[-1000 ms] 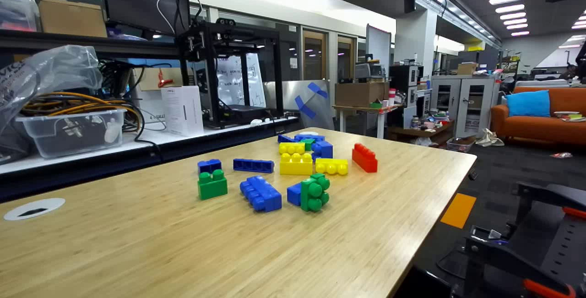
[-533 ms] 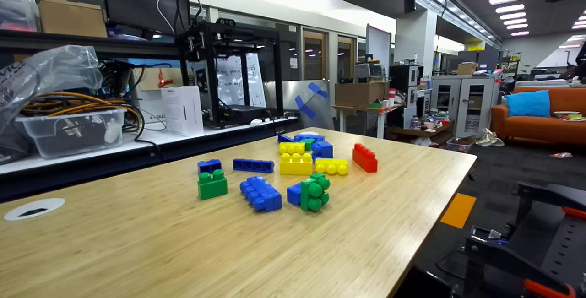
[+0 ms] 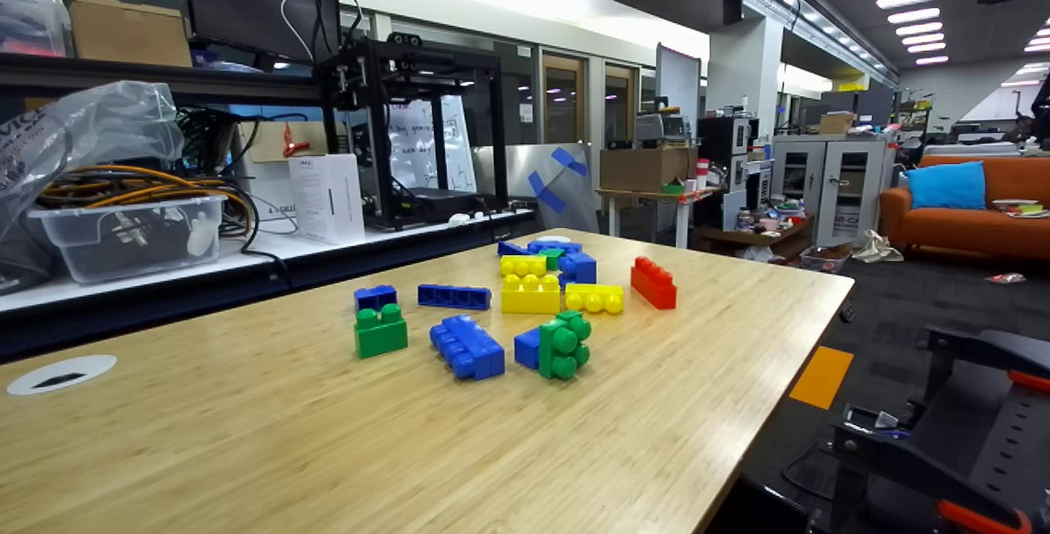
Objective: Separate the blue toy from the green toy
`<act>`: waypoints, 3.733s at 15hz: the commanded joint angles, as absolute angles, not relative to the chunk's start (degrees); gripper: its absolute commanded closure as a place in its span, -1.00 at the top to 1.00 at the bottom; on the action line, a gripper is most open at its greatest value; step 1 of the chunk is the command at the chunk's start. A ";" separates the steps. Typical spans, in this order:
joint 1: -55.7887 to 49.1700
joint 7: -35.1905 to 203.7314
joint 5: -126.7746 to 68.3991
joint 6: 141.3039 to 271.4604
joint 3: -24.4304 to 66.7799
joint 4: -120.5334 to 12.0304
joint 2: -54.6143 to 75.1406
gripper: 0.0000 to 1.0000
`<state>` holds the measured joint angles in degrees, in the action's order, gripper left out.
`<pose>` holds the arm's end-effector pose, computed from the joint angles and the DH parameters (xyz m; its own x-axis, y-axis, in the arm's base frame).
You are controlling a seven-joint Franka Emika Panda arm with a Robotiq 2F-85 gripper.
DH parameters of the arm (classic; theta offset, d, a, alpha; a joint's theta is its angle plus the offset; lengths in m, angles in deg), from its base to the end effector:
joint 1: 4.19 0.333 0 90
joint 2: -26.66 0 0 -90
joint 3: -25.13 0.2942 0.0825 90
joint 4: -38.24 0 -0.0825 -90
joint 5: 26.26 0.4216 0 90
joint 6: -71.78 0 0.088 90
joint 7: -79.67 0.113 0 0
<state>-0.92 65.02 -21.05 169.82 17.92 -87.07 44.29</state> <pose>0.4838 -0.0263 0.4623 0.9738 0.1840 -0.1336 0.1615 -0.9733 -0.1634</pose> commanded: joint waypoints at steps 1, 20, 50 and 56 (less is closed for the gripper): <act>-1.76 61.80 -20.33 169.13 18.77 -84.98 40.78 1.00; -0.11 35.05 -32.84 190.60 29.25 -84.11 18.86 1.00; -0.57 14.62 -43.22 224.99 36.79 -95.60 3.55 1.00; -0.51 10.85 -43.69 227.54 36.34 -93.94 1.39 1.00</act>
